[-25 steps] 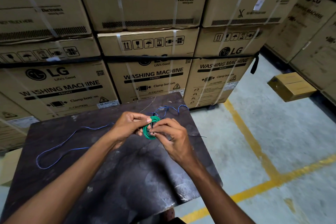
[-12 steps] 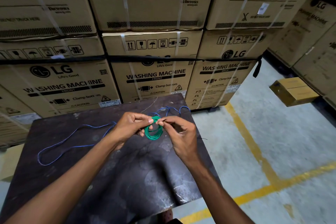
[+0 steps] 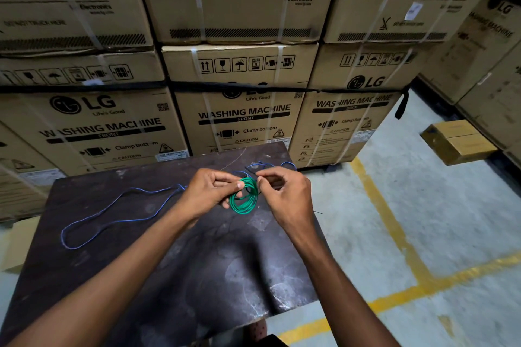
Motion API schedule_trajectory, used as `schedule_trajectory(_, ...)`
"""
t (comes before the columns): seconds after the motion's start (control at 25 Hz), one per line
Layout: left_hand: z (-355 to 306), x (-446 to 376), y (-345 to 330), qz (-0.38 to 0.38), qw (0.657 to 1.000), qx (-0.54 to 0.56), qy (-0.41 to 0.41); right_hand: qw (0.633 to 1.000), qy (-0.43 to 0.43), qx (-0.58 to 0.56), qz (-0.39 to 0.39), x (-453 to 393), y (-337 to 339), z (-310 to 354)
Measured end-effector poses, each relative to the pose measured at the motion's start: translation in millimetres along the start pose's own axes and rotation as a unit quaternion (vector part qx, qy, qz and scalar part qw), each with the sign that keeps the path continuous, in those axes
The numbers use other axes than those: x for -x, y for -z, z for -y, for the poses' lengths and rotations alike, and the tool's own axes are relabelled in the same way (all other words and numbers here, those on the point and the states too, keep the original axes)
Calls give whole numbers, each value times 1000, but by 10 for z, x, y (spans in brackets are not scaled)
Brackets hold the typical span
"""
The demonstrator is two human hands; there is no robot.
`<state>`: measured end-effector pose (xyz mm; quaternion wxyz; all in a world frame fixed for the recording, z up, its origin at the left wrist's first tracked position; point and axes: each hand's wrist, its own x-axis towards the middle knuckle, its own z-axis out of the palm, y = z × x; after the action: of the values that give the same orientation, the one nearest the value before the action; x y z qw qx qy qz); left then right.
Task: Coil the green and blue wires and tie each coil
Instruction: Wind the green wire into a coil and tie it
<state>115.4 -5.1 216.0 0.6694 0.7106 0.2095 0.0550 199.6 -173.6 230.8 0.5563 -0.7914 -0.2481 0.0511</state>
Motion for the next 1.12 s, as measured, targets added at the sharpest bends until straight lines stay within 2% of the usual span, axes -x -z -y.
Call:
schedule_trajectory(0.16,7,-2,16,-9,1000,-13,-5,994,45,96,38,5,79,81)
schedule_trajectory(0.36,32,-20,10,-7,999,-30,-11,986,79,147,25,36,127,130)
schedule_trajectory(1.12,31,-15,44,3,999,-48,-22,987,65,143,39,38,120,153)
